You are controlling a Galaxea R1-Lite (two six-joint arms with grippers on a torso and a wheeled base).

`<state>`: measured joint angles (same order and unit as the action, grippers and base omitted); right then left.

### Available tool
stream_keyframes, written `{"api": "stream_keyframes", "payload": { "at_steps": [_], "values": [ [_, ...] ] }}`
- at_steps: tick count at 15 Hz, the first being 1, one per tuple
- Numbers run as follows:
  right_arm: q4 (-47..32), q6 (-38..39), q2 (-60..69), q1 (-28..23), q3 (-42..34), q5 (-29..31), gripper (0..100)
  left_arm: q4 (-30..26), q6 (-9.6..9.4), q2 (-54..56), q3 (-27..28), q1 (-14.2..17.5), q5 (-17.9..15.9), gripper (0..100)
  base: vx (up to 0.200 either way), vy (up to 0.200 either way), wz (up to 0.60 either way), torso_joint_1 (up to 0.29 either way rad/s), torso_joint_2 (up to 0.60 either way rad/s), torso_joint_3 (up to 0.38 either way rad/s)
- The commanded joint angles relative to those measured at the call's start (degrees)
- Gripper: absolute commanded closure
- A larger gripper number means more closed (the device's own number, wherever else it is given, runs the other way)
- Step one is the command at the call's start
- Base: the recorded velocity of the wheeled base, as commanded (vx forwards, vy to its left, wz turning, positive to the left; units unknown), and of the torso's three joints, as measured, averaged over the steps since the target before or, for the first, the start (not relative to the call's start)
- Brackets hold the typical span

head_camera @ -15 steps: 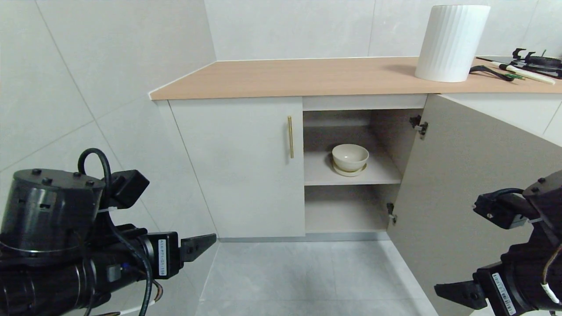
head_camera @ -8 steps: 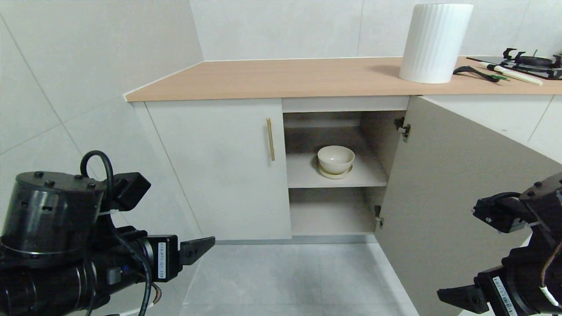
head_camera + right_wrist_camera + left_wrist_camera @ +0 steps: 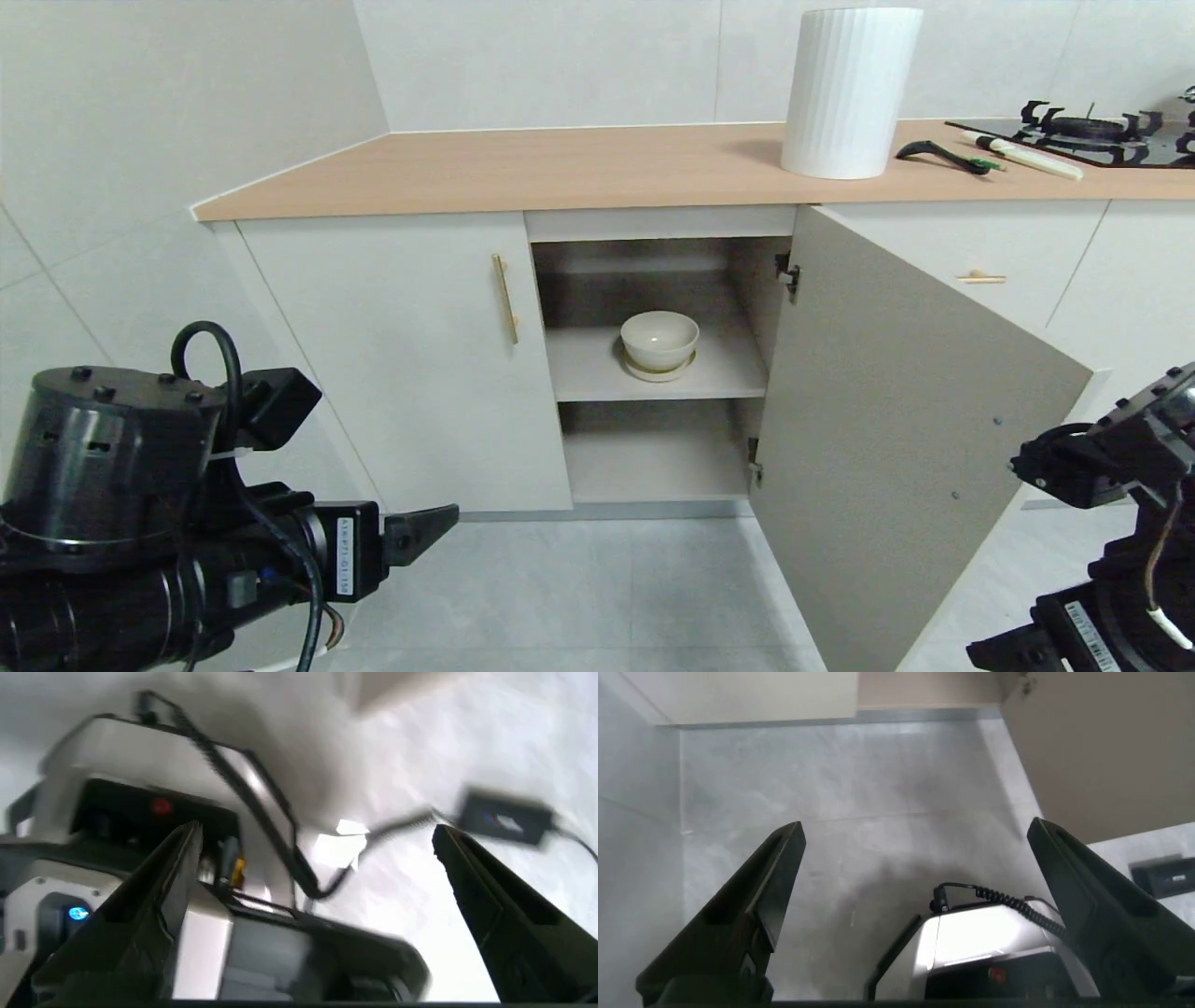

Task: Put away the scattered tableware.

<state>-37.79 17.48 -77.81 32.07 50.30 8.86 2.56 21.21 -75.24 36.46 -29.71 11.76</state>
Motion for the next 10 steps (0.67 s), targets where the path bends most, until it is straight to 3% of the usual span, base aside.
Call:
{"api": "stream_keyframes", "payload": {
  "at_steps": [1,2,10],
  "values": [
    [-4.40,0.01,1.17,-2.72,3.84,0.19,0,-0.01,0.06,-0.08,-0.08,0.00,-0.07,0,0.000,0.000,0.00,0.000,0.00,0.000],
    [-5.89,0.01,1.79,-3.68,4.90,0.19,0,-0.01,0.06,-0.08,-0.08,0.00,-0.07,0,0.000,0.000,0.00,0.000,0.00,0.000],
    [-6.33,-10.80,8.91,-26.01,8.68,-1.04,0,-0.01,0.06,0.01,-0.08,0.00,0.01,0,0.000,0.000,0.00,0.000,0.00,0.000]
  ]
}}
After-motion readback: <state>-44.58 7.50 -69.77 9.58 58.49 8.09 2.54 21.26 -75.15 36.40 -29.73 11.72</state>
